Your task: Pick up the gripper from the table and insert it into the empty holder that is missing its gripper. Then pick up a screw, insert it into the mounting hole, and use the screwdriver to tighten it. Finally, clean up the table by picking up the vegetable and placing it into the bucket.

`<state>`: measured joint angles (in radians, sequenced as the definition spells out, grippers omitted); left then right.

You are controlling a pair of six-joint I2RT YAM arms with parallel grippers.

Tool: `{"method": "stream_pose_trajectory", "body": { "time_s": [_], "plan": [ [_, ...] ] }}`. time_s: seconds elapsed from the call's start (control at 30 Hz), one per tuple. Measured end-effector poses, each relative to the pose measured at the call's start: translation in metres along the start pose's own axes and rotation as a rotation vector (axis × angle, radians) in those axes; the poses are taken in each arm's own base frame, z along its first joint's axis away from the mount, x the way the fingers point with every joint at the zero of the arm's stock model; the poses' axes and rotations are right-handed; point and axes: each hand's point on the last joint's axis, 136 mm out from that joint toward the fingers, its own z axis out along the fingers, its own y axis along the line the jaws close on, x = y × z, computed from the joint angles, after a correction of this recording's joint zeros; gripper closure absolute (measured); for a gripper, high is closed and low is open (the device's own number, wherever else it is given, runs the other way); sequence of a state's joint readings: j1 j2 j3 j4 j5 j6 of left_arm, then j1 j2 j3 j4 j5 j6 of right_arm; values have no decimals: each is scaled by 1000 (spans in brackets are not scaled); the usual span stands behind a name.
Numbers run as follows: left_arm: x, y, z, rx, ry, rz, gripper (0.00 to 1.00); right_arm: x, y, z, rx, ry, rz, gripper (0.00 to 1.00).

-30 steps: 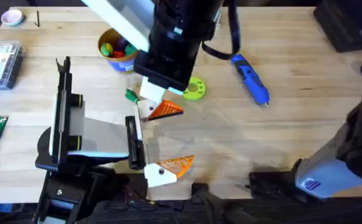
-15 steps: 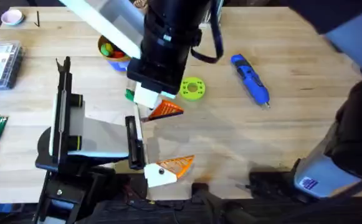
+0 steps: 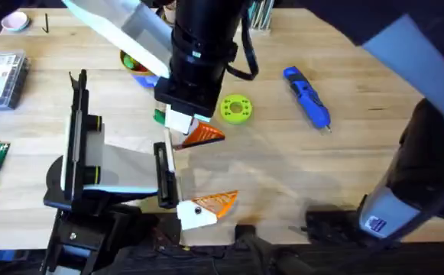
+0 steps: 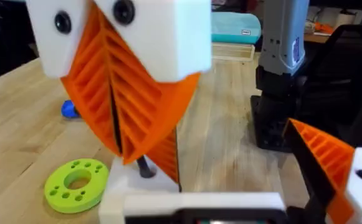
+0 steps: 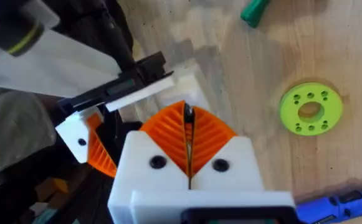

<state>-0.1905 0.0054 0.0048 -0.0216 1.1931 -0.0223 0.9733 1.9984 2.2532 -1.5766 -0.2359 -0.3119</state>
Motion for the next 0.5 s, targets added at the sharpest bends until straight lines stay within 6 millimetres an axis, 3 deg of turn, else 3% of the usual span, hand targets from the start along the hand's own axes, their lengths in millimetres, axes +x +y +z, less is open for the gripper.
{"method": "stream_pose_trajectory", "body": {
  "time_s": [0.5],
  "plan": [
    [0,-1,0,4,0,1,7,0,6,2,15,14,-24,995]
  ]
}}
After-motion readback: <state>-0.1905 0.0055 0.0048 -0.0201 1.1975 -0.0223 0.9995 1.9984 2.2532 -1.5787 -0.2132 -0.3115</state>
